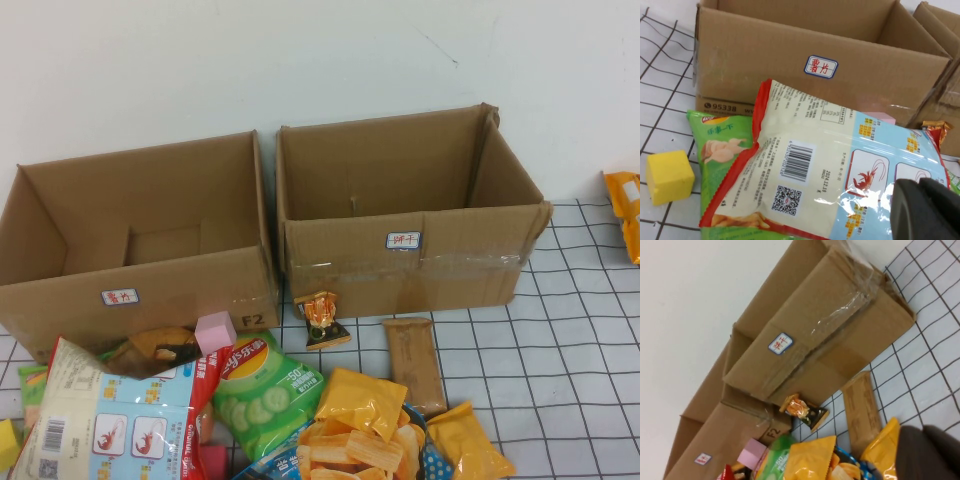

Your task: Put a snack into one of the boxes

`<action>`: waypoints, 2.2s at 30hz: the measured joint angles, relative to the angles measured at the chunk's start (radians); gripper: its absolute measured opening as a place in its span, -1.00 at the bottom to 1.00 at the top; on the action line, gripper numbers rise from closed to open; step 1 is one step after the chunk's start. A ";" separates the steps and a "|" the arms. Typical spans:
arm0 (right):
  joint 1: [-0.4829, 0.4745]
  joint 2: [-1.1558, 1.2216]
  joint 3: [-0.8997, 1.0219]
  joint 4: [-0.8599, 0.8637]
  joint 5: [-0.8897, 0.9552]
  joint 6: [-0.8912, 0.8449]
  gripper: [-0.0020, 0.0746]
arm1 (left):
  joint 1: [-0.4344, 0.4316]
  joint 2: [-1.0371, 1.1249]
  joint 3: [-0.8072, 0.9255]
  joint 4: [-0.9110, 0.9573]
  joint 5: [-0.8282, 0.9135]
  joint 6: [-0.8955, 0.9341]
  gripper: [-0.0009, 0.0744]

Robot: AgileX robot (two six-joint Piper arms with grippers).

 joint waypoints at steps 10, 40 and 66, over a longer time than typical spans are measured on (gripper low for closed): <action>0.000 0.016 -0.092 0.009 0.052 -0.403 -0.95 | 0.000 0.000 0.000 -0.004 0.004 0.000 -0.98; 0.169 1.189 -1.053 -0.121 0.738 -1.337 -0.95 | 0.000 0.000 0.000 -0.005 0.005 0.000 -0.98; 0.658 1.890 -1.424 -0.554 0.587 -1.017 0.35 | 0.000 0.000 0.000 -0.005 0.009 0.000 -0.98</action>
